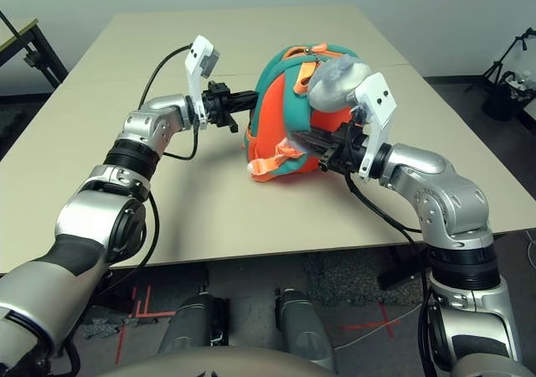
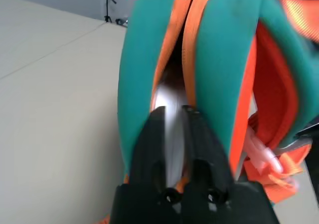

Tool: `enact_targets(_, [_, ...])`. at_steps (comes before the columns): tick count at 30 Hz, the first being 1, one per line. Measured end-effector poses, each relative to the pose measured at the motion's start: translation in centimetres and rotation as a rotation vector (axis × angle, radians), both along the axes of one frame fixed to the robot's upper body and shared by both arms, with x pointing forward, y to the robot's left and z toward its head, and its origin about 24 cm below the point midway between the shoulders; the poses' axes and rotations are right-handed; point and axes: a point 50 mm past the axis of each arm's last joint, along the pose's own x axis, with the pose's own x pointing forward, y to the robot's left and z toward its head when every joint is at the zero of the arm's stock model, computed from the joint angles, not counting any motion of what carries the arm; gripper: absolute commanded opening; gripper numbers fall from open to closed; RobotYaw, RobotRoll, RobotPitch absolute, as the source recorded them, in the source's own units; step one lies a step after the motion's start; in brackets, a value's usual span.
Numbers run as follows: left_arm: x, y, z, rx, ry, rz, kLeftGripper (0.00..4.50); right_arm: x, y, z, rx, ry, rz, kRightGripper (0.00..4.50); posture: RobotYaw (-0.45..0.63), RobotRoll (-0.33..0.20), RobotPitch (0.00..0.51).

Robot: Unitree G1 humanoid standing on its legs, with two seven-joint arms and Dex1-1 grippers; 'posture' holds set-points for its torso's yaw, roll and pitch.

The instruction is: Put the pencil case into the backpack and zip it.

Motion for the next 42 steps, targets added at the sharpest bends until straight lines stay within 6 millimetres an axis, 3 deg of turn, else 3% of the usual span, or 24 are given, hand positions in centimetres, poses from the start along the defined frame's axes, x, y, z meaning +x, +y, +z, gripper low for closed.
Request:
enact_targets(3, [-0.3, 1.7, 2.3, -0.061, -0.013, -0.001, 2.52, 0.0, 0.0, 0.0, 0.0, 0.001, 0.007, 0.0, -0.21, 0.0, 0.015])
enact_targets(6, [-1.1, 3.4, 5.9, -0.107, -0.065, -0.018, 3.76, 0.0, 0.0, -0.1, 0.001, 0.005, 0.009, 0.0, -0.2, 0.0, 0.014])
enact_targets(8, [-1.9, 3.5, 8.3, -0.107, -0.131, -0.053, 4.48, 0.0, -0.1, -0.1, -0.001, 0.006, 0.011, 0.0, -0.2, 0.0, 0.014])
enact_targets(11, [-3.1, 2.7, 10.6, -0.107, -0.207, -0.116, 4.48, 0.1, -0.2, -0.1, -0.004, 0.008, 0.011, 0.0, -0.2, 0.0, 0.011])
enact_targets(16, [-4.4, -0.8, 11.7, -0.083, -0.264, -0.251, 4.48, 0.1, -0.4, 0.1, -0.011, 0.004, 0.011, 0.0, -0.22, 0.0, 0.006])
enact_targets(26, [-4.8, -5.8, 10.5, 0.072, -0.366, -0.403, 4.48, 0.1, -0.4, 0.2, -0.013, -0.002, 0.013, 0.0, -0.26, 0.0, 0.005])
enact_targets(42, [-3.8, -9.0, 7.7, 0.176, -0.396, -0.458, 4.48, 0.1, -0.4, 0.2, -0.018, -0.006, 0.009, 0.0, -0.26, 0.0, 0.004])
